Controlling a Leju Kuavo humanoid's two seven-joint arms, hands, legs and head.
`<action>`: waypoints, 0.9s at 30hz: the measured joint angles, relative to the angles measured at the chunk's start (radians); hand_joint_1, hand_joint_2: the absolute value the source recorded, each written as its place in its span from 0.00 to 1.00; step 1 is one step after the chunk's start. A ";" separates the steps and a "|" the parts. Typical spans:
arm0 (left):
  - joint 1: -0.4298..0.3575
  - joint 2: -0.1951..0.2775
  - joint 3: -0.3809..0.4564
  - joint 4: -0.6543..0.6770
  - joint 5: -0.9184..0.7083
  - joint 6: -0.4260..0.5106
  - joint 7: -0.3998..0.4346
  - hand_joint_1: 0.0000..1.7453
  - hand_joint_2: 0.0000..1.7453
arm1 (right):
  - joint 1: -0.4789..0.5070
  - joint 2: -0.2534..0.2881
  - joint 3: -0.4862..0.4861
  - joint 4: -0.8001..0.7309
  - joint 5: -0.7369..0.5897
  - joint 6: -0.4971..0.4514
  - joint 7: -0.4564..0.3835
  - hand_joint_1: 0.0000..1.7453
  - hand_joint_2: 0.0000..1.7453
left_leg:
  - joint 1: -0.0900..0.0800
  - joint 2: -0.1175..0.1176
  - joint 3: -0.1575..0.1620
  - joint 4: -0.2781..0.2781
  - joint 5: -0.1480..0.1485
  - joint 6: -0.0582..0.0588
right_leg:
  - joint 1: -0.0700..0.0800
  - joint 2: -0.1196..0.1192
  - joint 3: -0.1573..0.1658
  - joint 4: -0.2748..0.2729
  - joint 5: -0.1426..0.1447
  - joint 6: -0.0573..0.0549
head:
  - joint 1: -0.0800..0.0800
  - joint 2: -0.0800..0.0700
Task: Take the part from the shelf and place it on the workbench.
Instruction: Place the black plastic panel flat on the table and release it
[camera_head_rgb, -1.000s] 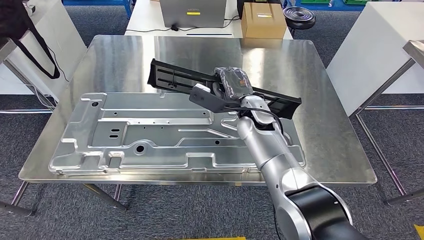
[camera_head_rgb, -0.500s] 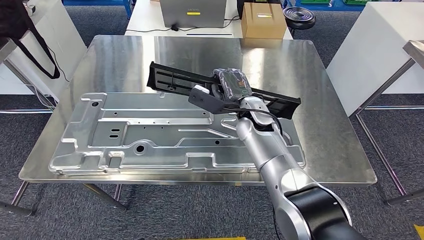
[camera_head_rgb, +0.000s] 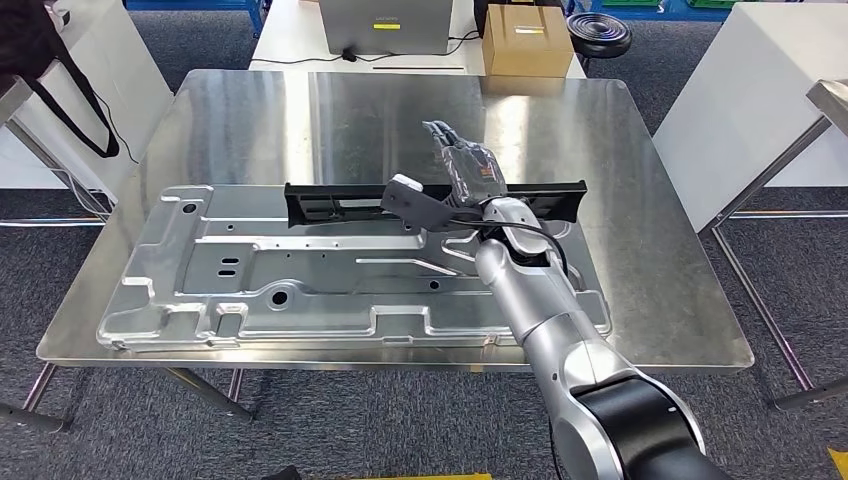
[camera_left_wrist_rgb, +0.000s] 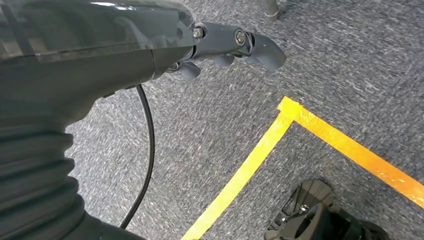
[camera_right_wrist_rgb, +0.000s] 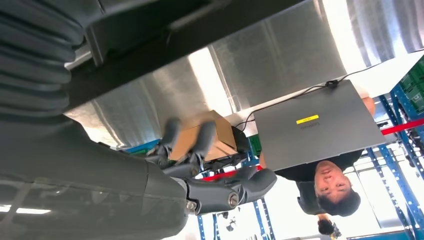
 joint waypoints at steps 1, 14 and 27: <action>0.000 0.000 0.000 0.000 0.003 0.000 0.003 0.00 0.00 | 0.000 0.000 0.000 0.000 0.000 0.000 0.000 0.00 0.00 | 0.000 0.000 0.000 0.000 0.000 0.000 | 0.000 0.000 0.000 0.000 0.000 0.000 | 0.000 0.000; 0.001 0.000 0.005 0.000 0.020 -0.010 0.028 0.00 0.00 | -0.004 -0.002 -0.027 0.001 -0.102 0.130 0.012 0.00 0.00 | 0.000 0.000 0.000 0.000 0.000 0.000 | 0.000 0.000 0.000 0.000 0.000 0.000 | 0.000 0.000; 0.000 0.002 0.008 0.000 0.030 -0.033 0.030 0.00 0.00 | -0.067 0.004 -0.139 0.024 -0.210 0.317 0.128 0.00 0.00 | 0.000 -0.001 0.000 0.000 0.000 0.000 | 0.000 0.000 0.001 0.000 0.000 0.000 | 0.000 0.000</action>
